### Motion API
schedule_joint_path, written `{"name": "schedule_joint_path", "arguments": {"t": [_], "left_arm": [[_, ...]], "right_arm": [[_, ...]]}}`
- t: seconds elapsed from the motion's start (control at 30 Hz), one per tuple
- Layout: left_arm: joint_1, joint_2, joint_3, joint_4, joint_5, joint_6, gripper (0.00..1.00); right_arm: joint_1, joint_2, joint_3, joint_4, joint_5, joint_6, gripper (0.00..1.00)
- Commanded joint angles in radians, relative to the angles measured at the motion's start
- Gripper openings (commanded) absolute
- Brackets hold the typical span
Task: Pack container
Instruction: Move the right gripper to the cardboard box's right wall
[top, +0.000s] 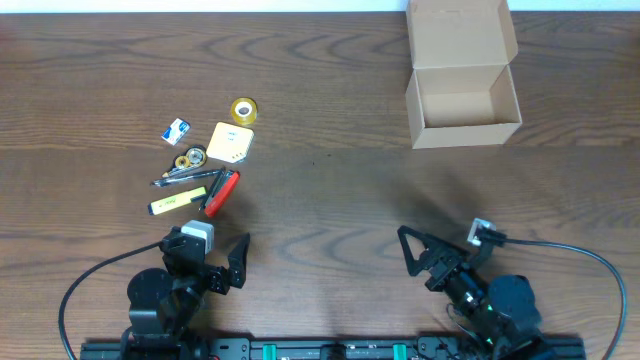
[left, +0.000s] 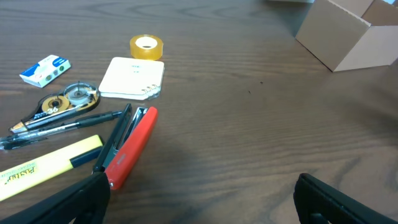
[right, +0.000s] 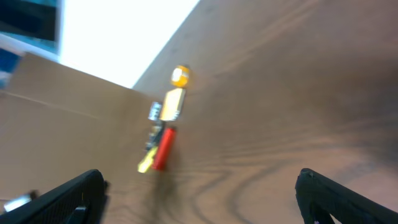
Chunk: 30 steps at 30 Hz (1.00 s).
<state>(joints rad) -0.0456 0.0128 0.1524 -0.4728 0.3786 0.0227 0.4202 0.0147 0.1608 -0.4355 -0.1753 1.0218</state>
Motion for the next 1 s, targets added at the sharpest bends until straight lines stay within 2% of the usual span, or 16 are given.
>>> {"name": "schedule_joint_path", "arguments": {"t": [0.0, 0.1, 0.33, 0.43, 0.63, 0.77, 0.97], "left_arm": [[0.006, -0.009, -0.017, -0.002, 0.007, -0.003, 0.95], [0.006, -0.009, -0.017, -0.002, 0.007, -0.003, 0.95], [0.006, -0.009, -0.017, -0.002, 0.007, -0.003, 0.95], [0.006, -0.009, -0.017, -0.002, 0.007, -0.003, 0.95], [0.006, -0.009, -0.017, -0.002, 0.007, -0.003, 0.95], [0.006, -0.009, -0.017, -0.002, 0.007, -0.003, 0.95], [0.006, -0.009, -0.017, -0.002, 0.007, -0.003, 0.95]], "right_arm": [[-0.007, -0.010, -0.001, 0.069, -0.058, -0.027, 0.99], [-0.008, -0.007, 0.000, 0.144, -0.100, -0.119, 0.99], [-0.012, 0.134, 0.067, 0.156, -0.078, -0.293, 0.96], [-0.036, 0.290, 0.175, 0.155, -0.015, -0.422, 0.97], [-0.116, 0.644, 0.461, 0.143, -0.008, -0.675, 0.97], [-0.152, 0.843, 0.613, 0.115, -0.002, -0.785, 0.96], [-0.167, 1.130, 0.807, 0.079, 0.114, -0.882, 0.95]]}}
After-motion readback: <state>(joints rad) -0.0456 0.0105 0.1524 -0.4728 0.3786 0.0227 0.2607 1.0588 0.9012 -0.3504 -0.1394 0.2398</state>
